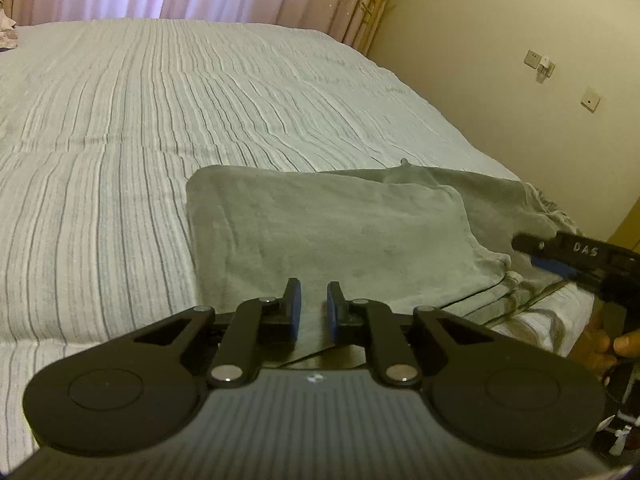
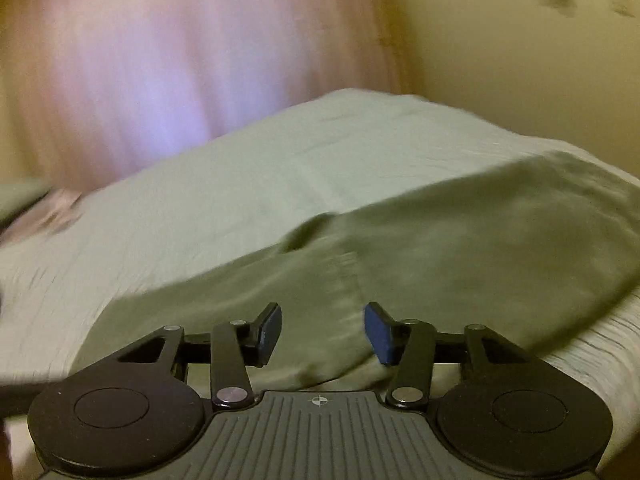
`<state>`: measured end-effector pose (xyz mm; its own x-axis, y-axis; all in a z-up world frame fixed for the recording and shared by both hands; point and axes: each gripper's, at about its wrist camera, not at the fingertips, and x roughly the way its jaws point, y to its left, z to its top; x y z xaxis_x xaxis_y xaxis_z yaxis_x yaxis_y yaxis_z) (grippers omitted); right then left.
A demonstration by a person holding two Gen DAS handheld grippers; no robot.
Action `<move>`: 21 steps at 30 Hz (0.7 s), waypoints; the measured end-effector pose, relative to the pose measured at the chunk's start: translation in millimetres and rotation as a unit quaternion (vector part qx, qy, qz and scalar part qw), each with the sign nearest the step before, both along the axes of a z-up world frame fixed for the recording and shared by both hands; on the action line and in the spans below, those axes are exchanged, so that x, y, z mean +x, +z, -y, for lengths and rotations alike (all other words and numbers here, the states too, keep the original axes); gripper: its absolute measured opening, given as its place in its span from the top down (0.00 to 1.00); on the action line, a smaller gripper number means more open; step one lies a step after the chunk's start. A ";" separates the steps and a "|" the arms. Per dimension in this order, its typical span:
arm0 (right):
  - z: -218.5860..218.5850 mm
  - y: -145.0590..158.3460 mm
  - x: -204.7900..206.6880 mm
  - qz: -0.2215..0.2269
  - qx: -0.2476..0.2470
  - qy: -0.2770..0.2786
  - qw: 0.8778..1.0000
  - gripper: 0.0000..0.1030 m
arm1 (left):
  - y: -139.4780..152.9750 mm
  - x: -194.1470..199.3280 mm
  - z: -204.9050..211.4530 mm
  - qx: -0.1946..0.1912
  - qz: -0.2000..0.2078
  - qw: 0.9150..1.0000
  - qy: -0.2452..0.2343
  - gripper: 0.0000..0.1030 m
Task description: Fold clothes
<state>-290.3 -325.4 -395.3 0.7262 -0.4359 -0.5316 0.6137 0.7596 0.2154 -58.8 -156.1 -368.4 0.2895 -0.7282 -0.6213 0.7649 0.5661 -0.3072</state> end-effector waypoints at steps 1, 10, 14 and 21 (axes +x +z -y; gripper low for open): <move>2.1 -9.4 8.8 -0.025 0.002 0.005 1.000 0.73 | -0.3 -1.2 1.6 0.002 0.002 1.000 -0.003 0.89; 18.4 9.9 29.8 -0.028 0.004 0.008 1.000 0.94 | 15.2 15.0 4.3 -0.005 0.010 1.000 0.001 0.89; 28.9 21.4 53.4 -0.026 -0.026 0.035 0.999 0.73 | 27.5 39.9 17.1 -0.003 0.028 1.000 0.013 0.89; 60.3 -26.3 91.8 -0.108 -0.013 0.034 0.993 0.67 | -0.7 71.3 63.1 0.051 0.040 0.998 0.015 0.90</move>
<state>-198.6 -385.7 -421.6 0.6239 -0.4053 -0.6682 0.5911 0.8041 0.0642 12.6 -219.2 -369.0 0.3628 -0.6530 -0.6648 0.7667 0.6147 -0.1853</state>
